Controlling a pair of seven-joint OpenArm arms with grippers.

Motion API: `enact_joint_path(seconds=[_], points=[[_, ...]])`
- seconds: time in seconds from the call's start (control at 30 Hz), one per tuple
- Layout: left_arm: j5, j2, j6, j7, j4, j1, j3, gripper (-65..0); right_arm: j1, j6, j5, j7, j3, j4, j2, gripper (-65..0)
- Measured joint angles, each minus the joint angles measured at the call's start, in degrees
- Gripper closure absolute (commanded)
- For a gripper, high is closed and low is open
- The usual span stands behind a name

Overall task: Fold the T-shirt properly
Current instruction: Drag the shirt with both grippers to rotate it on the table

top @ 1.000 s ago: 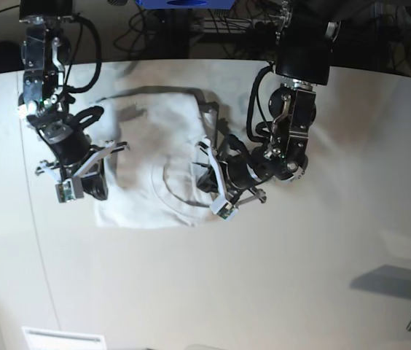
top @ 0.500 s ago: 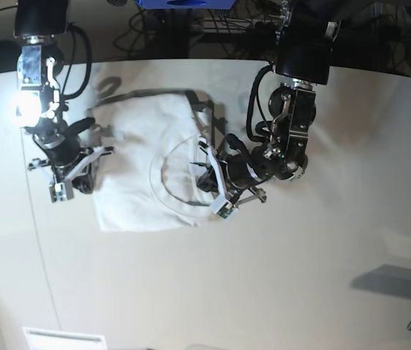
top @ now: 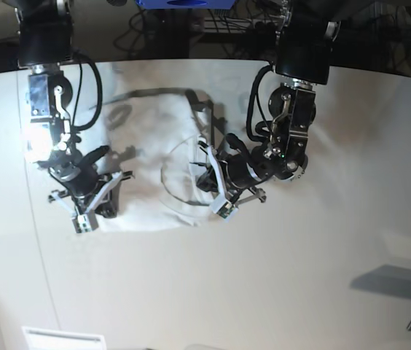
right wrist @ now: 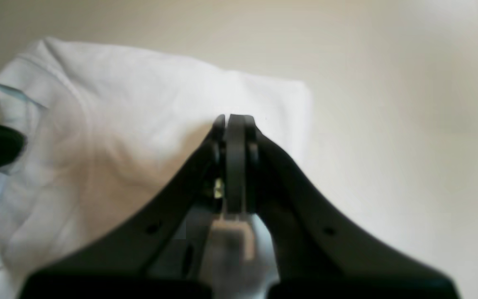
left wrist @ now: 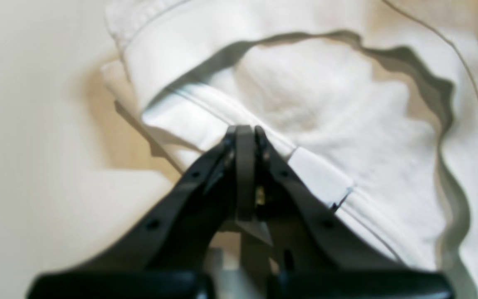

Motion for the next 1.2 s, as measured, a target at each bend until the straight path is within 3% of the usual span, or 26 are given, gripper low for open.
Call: enact_joint_path(seconds=[0.17, 0.33, 0.6, 0.77, 0.93, 1.2], points=[[0.0, 0.0, 0.0, 0.1, 0.2, 0.0, 0.0, 0.0, 1.5, -0.1, 0.0, 3.5, -1.1, -4.3, 0.0, -0.9], [0.8, -0.8, 0.0, 1.3, 5.7, 1.8, 0.0, 0.0, -6.1, 0.0, -0.4, 1.4, 1.3, 9.1, 1.2, -0.9], [0.5, -5.8, 7.9, 1.2, 12.8, 3.6, -0.2, 0.0, -17.5, -0.3, -0.4, -4.7, 10.7, 23.0, 1.6, -0.9], [0.2, -8.2, 8.1, 1.3, 7.8, 3.1, -0.1, 0.0, -25.2, -0.6, -1.0, -5.2, 14.1, 23.3, 1.6, -0.9], [0.7, -7.8, 8.0, 1.4, 2.4, 0.6, 0.1, 0.0, -28.3, -0.3, -0.5, -5.0, 13.8, 23.4, 1.4, -0.9], [0.2, -3.7, 8.2, 0.5, -6.2, -5.8, 0.5, 0.0, -29.6, -0.3, -0.4, -6.4, 8.0, 23.4, 1.0, -0.9]])
